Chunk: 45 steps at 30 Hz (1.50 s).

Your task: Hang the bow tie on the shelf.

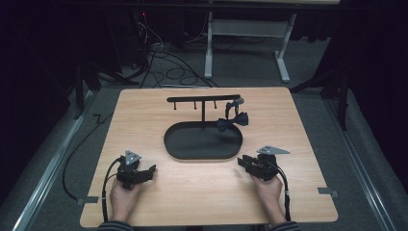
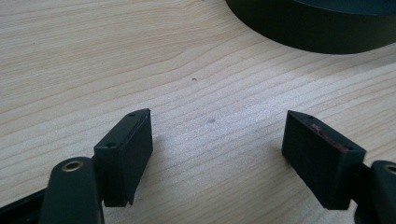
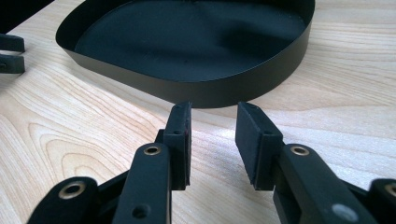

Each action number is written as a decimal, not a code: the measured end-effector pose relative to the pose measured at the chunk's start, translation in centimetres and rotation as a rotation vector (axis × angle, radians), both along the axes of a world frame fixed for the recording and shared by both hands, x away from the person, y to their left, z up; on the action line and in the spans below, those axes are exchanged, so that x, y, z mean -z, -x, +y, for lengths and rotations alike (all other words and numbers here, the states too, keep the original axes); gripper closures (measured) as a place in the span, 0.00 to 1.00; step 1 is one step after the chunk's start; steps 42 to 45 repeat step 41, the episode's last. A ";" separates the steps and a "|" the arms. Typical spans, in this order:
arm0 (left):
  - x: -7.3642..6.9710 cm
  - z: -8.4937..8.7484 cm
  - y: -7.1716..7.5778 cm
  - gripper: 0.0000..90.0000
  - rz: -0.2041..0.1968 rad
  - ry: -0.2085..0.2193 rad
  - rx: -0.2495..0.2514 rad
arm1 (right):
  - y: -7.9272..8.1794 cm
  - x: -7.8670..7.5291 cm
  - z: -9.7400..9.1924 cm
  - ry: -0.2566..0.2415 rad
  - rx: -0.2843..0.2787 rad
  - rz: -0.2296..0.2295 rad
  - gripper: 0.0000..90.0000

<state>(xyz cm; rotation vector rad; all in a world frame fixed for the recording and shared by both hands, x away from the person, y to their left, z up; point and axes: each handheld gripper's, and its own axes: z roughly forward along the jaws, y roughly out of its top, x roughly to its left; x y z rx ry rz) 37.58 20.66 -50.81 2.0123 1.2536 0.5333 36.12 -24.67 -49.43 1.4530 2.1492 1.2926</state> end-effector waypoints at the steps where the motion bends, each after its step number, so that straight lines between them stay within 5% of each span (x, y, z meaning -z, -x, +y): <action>1: 0.0 0.0 0.0 0.28 0.000 0.000 0.000 | 0.0 0.1 0.1 0.001 -0.002 0.001 0.76; 20: 0.0 0.0 0.0 0.28 0.000 0.000 0.000 | -0.4 0.8 0.9 0.055 -0.008 0.020 0.72; 28: 0.0 0.0 0.1 0.28 -0.001 0.001 0.000 | -0.4 0.9 1.8 0.133 -0.017 0.015 0.62; 32: 0.0 0.0 0.1 0.28 -0.001 0.001 -0.001 | -0.1 0.8 2.6 0.208 -0.034 -0.014 0.57; 33: 0.0 0.0 0.1 0.28 0.000 0.001 -0.001 | 0.1 0.8 3.1 0.261 -0.038 -0.036 0.56; 36: 0.0 0.0 0.1 0.28 0.000 0.001 -0.001 | 0.2 0.9 3.4 0.297 -0.042 -0.054 0.55; 45: 0.0 0.0 0.1 0.28 0.000 0.001 -0.001 | 0.2 0.9 3.5 0.294 -0.042 -0.051 0.54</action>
